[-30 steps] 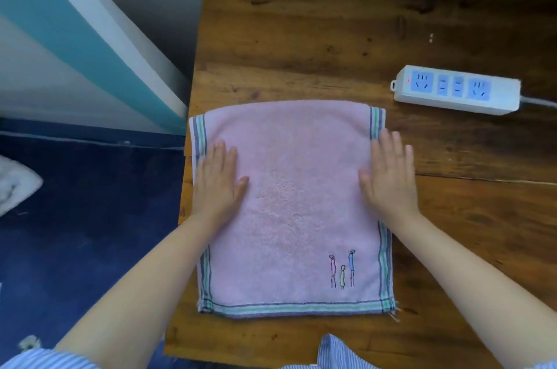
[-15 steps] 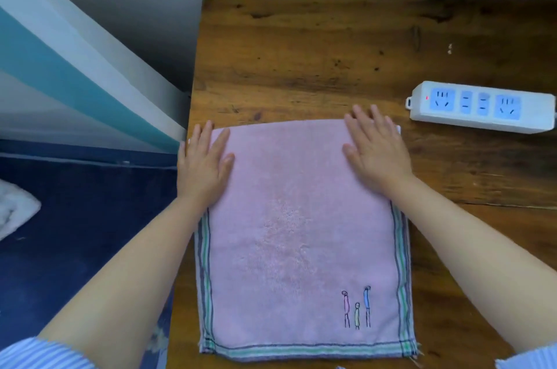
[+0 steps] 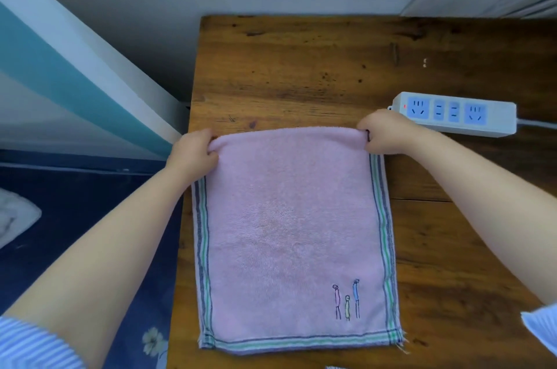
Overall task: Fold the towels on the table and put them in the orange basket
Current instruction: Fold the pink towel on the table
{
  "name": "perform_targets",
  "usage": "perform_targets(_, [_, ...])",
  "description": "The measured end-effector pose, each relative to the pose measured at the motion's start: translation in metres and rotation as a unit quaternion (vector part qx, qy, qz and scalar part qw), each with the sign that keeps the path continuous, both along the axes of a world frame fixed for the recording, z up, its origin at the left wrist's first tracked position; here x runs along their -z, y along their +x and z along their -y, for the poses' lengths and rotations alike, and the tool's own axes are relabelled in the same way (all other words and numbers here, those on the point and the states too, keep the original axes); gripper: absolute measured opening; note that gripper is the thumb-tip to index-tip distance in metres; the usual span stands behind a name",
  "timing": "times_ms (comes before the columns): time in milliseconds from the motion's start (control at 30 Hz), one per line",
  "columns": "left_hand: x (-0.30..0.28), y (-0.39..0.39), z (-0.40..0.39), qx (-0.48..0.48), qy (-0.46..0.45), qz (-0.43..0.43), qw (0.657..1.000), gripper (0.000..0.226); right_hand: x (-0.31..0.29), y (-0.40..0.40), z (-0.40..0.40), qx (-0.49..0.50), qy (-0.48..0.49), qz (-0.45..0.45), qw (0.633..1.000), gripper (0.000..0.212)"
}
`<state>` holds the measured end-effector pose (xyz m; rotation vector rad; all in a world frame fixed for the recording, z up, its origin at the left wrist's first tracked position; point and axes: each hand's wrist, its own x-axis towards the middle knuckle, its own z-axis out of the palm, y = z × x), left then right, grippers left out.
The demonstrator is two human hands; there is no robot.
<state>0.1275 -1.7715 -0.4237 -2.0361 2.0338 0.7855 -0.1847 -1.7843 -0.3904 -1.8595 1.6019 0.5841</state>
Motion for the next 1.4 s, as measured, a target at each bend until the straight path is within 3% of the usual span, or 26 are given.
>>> perform_targets(100, [-0.014,0.009,-0.011,0.022,-0.02,-0.024,0.999,0.018,-0.015,-0.004,-0.004,0.009,0.009,0.025,1.0,0.032])
perform_targets(267, [-0.048,0.027,-0.049,0.058,-0.055,-0.013,0.997,0.011,-0.034,-0.013,-0.05,0.042,-0.118,0.049,0.991,0.008])
perform_targets(433, [-0.079,0.034,-0.102,0.135,-0.065,0.024,0.988,0.015,-0.048,-0.017,-0.127,0.02,-0.21,0.046,0.976,0.015])
perform_targets(600, [-0.089,0.034,-0.173,0.229,-0.048,0.069,0.97,0.014,-0.039,-0.021,-0.206,-0.019,-0.334,0.066,0.94,0.018])
perform_targets(767, [-0.074,0.037,-0.227,0.267,-0.032,0.107,0.957,0.029,-0.034,-0.011,-0.267,-0.025,-0.363,0.048,0.93,0.019])
perform_targets(900, [-0.059,0.039,-0.259,0.274,-0.036,0.126,0.953,0.017,-0.027,-0.01,-0.3,-0.037,-0.354,0.021,0.934,0.02])
perform_targets(1267, [-0.034,0.029,-0.295,0.282,0.004,0.214,0.935,0.024,0.006,-0.021,-0.331,-0.114,-0.364,0.013,0.924,0.027])
perform_targets(1400, [-0.027,0.03,-0.302,0.275,-0.015,0.197,0.941,0.021,0.018,-0.023,-0.341,-0.111,-0.398,0.038,0.91,0.023])
